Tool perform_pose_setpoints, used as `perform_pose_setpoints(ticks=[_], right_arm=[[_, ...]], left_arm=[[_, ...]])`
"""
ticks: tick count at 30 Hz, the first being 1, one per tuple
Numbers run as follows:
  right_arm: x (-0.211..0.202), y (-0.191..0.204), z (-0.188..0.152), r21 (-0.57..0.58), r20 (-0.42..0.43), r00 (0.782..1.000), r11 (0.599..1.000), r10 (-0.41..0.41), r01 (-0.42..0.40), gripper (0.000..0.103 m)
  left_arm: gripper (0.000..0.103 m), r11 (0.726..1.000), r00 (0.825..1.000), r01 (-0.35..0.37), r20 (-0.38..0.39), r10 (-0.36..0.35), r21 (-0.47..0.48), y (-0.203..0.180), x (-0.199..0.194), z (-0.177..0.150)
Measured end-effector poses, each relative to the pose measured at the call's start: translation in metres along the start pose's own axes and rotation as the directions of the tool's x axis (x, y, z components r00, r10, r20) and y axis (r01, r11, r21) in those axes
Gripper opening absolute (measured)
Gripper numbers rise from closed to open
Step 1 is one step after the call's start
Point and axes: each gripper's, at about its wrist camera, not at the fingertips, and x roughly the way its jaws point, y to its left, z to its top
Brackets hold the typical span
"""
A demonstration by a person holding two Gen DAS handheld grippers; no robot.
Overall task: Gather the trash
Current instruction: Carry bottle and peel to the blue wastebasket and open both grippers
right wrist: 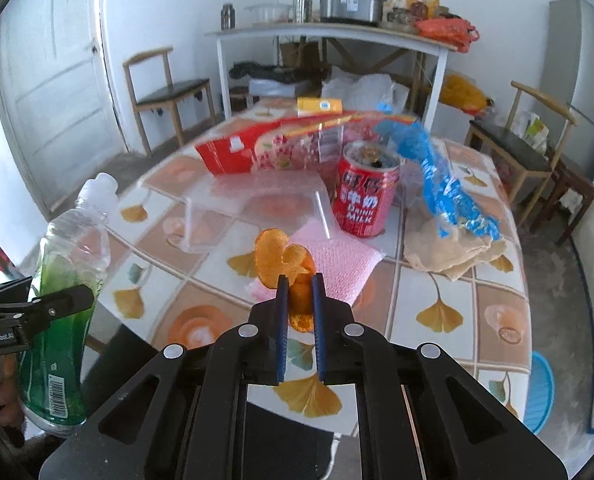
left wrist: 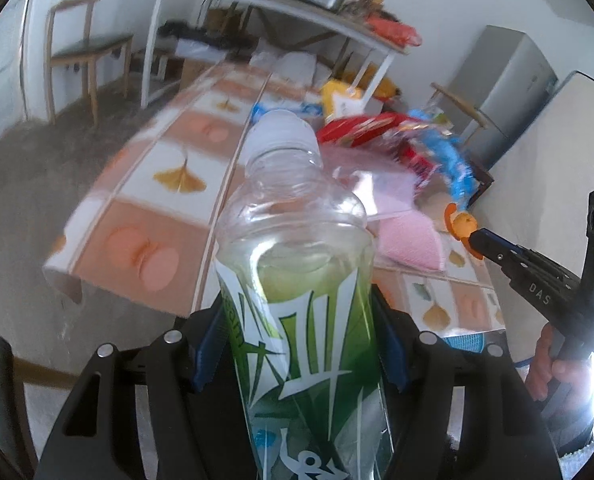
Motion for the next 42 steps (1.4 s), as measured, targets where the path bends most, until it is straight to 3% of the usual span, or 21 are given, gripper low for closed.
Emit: perform_pose_setpoints(ticks=[5, 10, 13, 16, 20, 22, 25, 30, 32, 40, 41, 42], right_arm=[[-0.040, -0.018, 0.005, 0.035, 0.104, 0.995, 0.999, -0.008, 0.004, 0.010], [-0.084, -0.058, 0.001, 0.124, 0.202, 0.977, 0.991, -0.075, 0.050, 0.010], [-0.101, -0.089, -0.006, 0.195, 0.223, 0.966, 0.977, -0.132, 0.089, 0.010], [-0.111, -0.128, -0.019, 0.288, 0.203, 0.954, 0.945, -0.221, 0.157, 0.010], [-0.112, -0.193, -0.055, 0.459, 0.123, 0.942, 0.859, -0.313, 0.226, 0.010], [-0.109, -0.216, -0.073, 0.526, 0.085, 0.942, 0.818, -0.325, 0.235, 0.010], [-0.096, -0.263, -0.111, 0.651, -0.003, 0.950, 0.721, -0.312, 0.239, 0.010], [-0.069, -0.320, -0.154, 0.766, -0.092, 0.963, 0.600, -0.254, 0.231, 0.010], [-0.058, -0.343, -0.166, 0.803, -0.108, 0.968, 0.554, -0.226, 0.218, 0.010], [-0.029, -0.422, -0.199, 0.901, -0.143, 0.971, 0.381, -0.193, 0.209, 0.017], [-0.025, -0.433, -0.206, 0.909, -0.148, 0.968, 0.359, -0.202, 0.214, 0.027], [-0.023, -0.442, -0.212, 0.913, -0.154, 0.965, 0.342, -0.211, 0.221, 0.045]], left_arm=[[0.063, 0.992, 0.998, 0.020, 0.062, -0.028, 0.126, -0.036, -0.013, 0.015], [0.063, 0.958, 0.985, 0.150, 0.042, -0.165, 0.246, -0.086, -0.008, 0.041], [0.063, 0.913, 0.960, 0.269, -0.013, -0.278, 0.306, -0.125, 0.005, 0.060], [0.064, 0.846, 0.921, 0.388, -0.106, -0.376, 0.366, -0.178, 0.030, 0.075], [0.064, 0.778, 0.875, 0.483, -0.242, -0.419, 0.401, -0.242, 0.075, 0.078], [0.064, 0.745, 0.836, 0.541, -0.347, -0.425, 0.390, -0.282, 0.109, 0.073], [0.064, 0.709, 0.786, 0.592, -0.466, -0.406, 0.382, -0.334, 0.154, 0.059], [0.064, 0.690, 0.736, 0.619, -0.584, -0.342, 0.375, -0.408, 0.219, 0.030], [0.064, 0.691, 0.723, 0.616, -0.619, -0.306, 0.378, -0.430, 0.242, 0.017], [0.064, 0.708, 0.704, 0.578, -0.686, -0.182, 0.406, -0.519, 0.330, -0.017], [0.065, 0.709, 0.701, 0.578, -0.690, -0.179, 0.404, -0.526, 0.337, -0.021], [0.065, 0.708, 0.699, 0.578, -0.694, -0.174, 0.406, -0.535, 0.345, -0.024]])
